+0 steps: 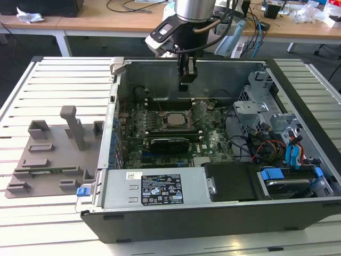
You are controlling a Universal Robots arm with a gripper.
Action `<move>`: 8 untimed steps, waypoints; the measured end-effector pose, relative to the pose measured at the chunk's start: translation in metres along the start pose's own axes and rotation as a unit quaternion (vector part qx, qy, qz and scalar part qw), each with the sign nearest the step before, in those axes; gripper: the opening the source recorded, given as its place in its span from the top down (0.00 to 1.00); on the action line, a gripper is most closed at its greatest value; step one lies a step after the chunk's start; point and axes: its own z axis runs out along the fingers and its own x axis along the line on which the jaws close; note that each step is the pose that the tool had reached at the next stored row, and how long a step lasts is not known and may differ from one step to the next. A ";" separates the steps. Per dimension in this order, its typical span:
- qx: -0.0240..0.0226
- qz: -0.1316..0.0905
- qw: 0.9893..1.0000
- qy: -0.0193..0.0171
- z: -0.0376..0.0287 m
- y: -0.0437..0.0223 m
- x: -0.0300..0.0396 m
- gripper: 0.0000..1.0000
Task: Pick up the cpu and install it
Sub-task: 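Place the cpu into insertion slot, then close the cpu cover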
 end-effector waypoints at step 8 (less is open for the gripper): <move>0.000 0.000 1.000 0.000 -0.0002 0.0002 0.0000 0.89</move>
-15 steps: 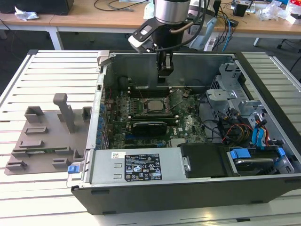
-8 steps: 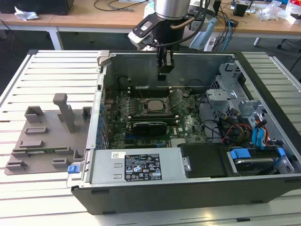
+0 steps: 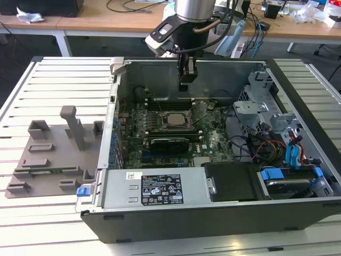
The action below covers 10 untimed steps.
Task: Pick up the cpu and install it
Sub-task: 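Close the cpu cover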
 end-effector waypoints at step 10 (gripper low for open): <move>0.000 0.000 1.000 -0.001 -0.0006 0.0270 -0.0006 0.89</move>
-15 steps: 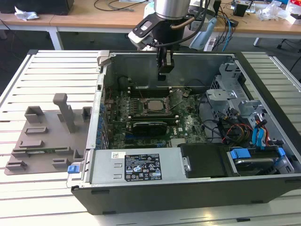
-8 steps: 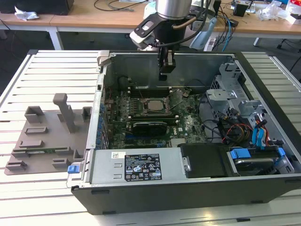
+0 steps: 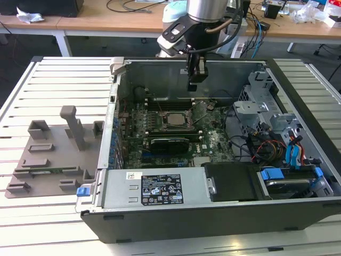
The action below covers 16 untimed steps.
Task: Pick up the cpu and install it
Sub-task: 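Close the cpu cover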
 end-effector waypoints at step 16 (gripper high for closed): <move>0.000 0.000 1.000 -0.001 0.0113 0.0311 -0.0004 0.89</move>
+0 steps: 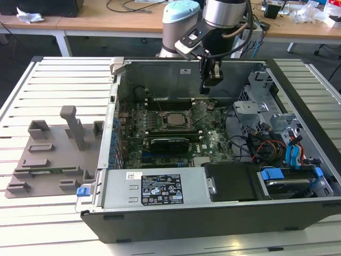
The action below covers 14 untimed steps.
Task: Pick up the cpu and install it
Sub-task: 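Close the cpu cover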
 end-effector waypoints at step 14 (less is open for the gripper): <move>0.000 0.000 1.000 0.000 0.0171 0.0300 0.0017 0.89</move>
